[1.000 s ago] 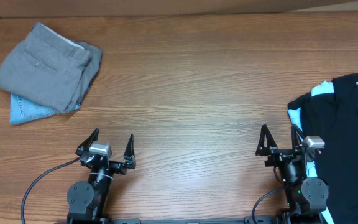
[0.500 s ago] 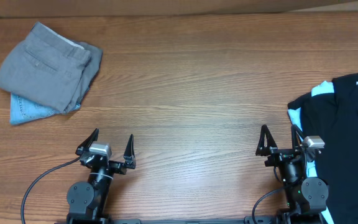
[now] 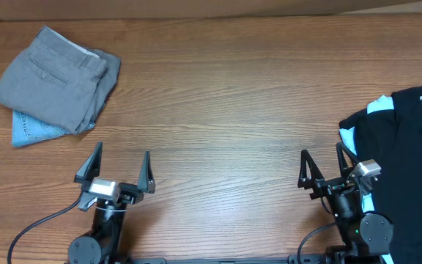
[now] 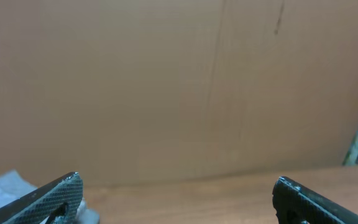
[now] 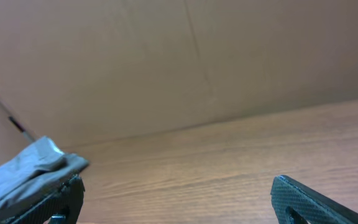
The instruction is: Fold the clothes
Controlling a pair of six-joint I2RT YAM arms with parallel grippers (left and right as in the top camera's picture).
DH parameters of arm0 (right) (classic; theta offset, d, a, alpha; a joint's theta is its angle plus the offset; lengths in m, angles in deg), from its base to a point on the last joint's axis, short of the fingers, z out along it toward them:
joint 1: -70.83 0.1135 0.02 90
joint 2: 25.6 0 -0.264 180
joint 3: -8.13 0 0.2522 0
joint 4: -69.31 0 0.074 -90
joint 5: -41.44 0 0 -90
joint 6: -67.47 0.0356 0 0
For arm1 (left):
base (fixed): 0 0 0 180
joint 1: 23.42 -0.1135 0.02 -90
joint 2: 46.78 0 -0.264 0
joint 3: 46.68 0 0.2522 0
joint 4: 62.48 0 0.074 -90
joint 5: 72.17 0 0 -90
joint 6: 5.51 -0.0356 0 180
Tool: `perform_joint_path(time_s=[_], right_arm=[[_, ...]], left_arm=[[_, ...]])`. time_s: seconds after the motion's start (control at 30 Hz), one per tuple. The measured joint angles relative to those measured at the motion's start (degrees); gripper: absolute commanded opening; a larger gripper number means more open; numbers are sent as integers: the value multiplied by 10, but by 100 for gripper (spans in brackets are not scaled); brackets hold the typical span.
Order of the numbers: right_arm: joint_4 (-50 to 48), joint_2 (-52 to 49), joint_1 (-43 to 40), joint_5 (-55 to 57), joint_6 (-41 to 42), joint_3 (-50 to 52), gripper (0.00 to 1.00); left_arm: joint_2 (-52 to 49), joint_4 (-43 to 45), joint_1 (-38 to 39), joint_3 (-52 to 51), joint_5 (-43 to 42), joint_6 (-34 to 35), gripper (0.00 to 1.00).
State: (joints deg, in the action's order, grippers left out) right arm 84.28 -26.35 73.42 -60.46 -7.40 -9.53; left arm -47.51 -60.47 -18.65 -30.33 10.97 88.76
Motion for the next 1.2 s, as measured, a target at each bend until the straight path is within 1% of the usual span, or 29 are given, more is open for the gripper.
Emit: perform_joint_path(time_s=[0.17, 0.33, 0.4, 0.53, 0.73, 0.87, 1.0, 1.2], right_arm=[[97, -7, 0, -11, 0, -101, 100], [209, -83, 0, -14, -1, -207, 100], [250, -138, 0, -14, -2, -253, 100], [327, -271, 0, -13, -2, -353, 100], [462, -487, 0, -12, -2, -539, 100], [510, -585, 0, -12, -2, -622, 100], [524, -652, 0, -23, -2, -655, 100], [524, -703, 0, -14, 5, -655, 100]], left_arm=[[-15, -134, 0, 85, 5, -5, 100], [-105, -249, 0, 209, 12, -12, 100], [-152, -289, 0, 265, 15, -13, 100], [-266, -405, 0, 404, 16, -14, 100], [-451, -611, 0, 624, 17, -14, 100], [-548, -705, 0, 721, 15, -14, 100], [-623, -746, 0, 767, 12, -14, 100], [-683, -774, 0, 770, 11, -15, 100]])
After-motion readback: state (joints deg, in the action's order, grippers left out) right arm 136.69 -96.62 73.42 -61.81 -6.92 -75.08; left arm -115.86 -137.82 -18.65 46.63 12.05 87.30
